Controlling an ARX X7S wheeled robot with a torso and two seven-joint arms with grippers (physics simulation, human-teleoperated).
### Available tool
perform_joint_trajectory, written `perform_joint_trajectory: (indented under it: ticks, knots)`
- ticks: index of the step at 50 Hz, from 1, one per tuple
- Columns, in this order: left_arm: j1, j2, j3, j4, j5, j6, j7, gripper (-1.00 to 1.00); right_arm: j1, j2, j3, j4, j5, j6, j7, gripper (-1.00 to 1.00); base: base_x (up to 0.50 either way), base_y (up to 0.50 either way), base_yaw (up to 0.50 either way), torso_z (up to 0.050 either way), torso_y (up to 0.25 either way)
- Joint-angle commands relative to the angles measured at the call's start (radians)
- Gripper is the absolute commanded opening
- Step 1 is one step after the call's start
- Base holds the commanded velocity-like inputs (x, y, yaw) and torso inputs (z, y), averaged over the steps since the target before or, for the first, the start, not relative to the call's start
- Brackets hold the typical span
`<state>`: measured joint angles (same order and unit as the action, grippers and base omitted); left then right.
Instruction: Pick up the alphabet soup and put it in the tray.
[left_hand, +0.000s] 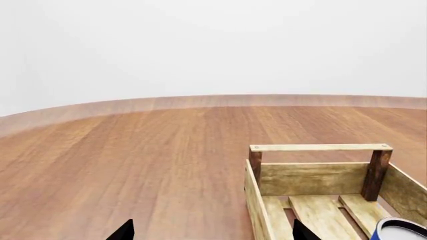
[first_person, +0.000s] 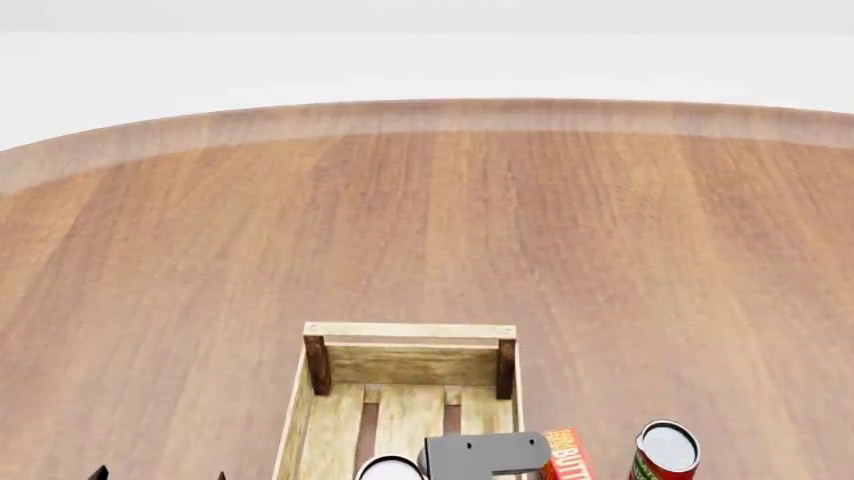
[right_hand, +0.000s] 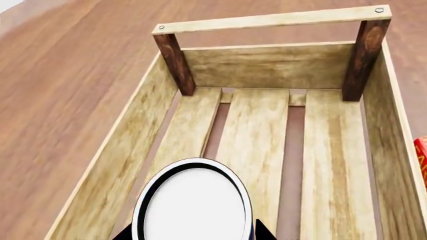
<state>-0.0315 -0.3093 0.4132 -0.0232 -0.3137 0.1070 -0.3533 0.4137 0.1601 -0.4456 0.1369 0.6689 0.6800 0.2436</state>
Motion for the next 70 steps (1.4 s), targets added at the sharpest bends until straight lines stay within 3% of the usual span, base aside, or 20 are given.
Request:
perform_joint_trajectory:
  ticks: [1,50,51,70]
  knots:
    - [0.002,-0.003,0.003,0.005,-0.001,-0.001,-0.004,1.0,0.011,-0.002,-0.009,0.01,-0.016,-0.007,-0.014,-1.0,0.0,0.0,0.0,0.0,0.0]
    - [0.0,-0.009,0.014,0.007,-0.008,0.002,-0.013,1.0,0.015,0.004,-0.035,0.04,0.006,-0.022,-0.02,-1.0,0.0,0.0,0.0,0.0,0.001]
    - [0.001,-0.01,0.014,0.008,-0.009,0.002,-0.014,1.0,0.012,-0.001,-0.019,0.045,0.016,-0.029,-0.014,1.0,0.0,0.0,0.0,0.0,0.0]
    - [-0.006,-0.011,0.017,-0.001,-0.011,0.005,-0.015,1.0,0.02,0.007,-0.03,0.031,0.028,-0.02,-0.009,1.0,0.0,0.0,0.0,0.0,0.0]
